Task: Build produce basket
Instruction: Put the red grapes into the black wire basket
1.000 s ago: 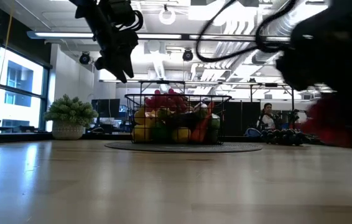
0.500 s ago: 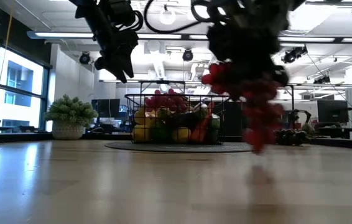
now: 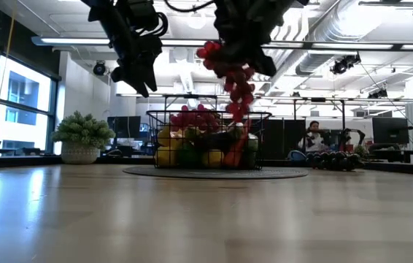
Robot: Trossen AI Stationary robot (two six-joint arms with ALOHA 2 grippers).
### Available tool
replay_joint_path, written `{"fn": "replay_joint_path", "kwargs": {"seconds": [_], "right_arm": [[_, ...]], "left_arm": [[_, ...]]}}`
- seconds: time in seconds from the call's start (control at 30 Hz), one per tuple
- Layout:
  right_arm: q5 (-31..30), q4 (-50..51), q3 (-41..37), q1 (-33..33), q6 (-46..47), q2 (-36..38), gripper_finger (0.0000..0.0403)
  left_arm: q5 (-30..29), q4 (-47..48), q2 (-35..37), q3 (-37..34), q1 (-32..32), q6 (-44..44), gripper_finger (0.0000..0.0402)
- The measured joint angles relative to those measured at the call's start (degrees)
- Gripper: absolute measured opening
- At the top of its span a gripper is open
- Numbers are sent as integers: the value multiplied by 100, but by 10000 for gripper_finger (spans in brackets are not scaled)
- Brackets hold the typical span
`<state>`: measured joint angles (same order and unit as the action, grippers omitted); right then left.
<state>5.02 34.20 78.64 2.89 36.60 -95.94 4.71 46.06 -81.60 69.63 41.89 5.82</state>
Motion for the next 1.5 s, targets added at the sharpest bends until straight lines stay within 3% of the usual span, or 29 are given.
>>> {"fn": "replay_joint_path", "kwargs": {"seconds": [0.23,0.7,0.97,1.5], "right_arm": [[-78,475,571,580,-635,0,1],[-718,442,928,1465,-1622,0,0],[-826,428,1057,1869,-2450,1,0],[62,652,1057,2368,-4947,-162,0]], "left_arm": [[2,2,0,0,0,-2,207],[35,119,-2,0,0,-2,207],[700,864,-1,0,-1,-1,207],[695,1372,0,0,-732,613,207]]}}
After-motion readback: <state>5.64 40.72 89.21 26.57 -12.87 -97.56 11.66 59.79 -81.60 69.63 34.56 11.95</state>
